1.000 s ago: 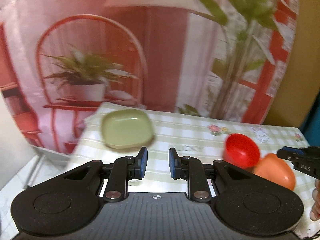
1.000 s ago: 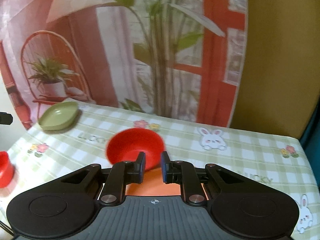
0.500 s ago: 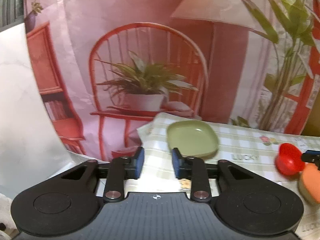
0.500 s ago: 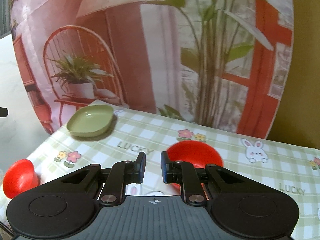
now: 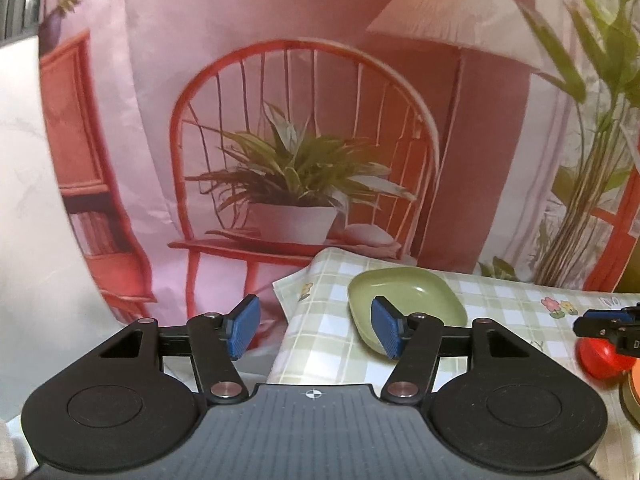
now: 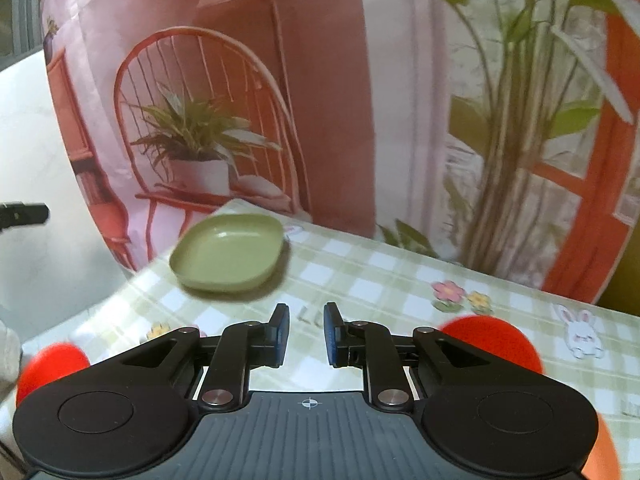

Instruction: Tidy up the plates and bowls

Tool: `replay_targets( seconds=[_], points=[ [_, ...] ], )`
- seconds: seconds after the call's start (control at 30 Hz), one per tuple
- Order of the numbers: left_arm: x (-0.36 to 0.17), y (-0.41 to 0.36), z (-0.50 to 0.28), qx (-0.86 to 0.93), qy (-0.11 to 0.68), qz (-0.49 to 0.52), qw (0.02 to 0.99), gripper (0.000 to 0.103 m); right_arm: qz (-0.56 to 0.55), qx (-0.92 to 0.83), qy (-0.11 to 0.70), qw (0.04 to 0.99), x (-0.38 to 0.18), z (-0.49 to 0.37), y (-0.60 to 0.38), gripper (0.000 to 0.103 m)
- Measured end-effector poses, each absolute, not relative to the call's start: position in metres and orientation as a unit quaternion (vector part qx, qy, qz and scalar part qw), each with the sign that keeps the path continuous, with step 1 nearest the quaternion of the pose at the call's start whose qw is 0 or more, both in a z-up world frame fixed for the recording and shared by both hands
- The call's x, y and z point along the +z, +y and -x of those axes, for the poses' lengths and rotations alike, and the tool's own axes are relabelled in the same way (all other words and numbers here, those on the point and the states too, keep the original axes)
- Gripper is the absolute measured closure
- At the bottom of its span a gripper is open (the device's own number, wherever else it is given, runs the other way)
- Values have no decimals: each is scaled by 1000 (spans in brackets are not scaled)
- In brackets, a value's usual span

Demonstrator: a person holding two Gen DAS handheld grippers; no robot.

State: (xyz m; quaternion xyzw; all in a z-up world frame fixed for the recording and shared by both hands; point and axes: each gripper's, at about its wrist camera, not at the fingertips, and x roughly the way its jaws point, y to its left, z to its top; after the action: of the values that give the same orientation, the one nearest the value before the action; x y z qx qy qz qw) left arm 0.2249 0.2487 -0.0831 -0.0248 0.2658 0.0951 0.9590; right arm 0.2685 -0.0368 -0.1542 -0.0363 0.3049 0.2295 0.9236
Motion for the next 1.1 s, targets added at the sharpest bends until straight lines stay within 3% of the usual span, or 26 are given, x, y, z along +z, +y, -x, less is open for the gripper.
replay_targets(
  seconds=[0.4,0.7,1.1],
  points=[
    [-141,266,-304,98,321,72,939,39,-9,209,318,925,-183,-347,9,81],
    [-170,272,-337,79,384,102,914,39,42,219,323,920,-201,-384,52,80],
    [-181,282,-351,64,401,139,903,39,56,206,350,912,-234,-421,80,80]
  ],
)
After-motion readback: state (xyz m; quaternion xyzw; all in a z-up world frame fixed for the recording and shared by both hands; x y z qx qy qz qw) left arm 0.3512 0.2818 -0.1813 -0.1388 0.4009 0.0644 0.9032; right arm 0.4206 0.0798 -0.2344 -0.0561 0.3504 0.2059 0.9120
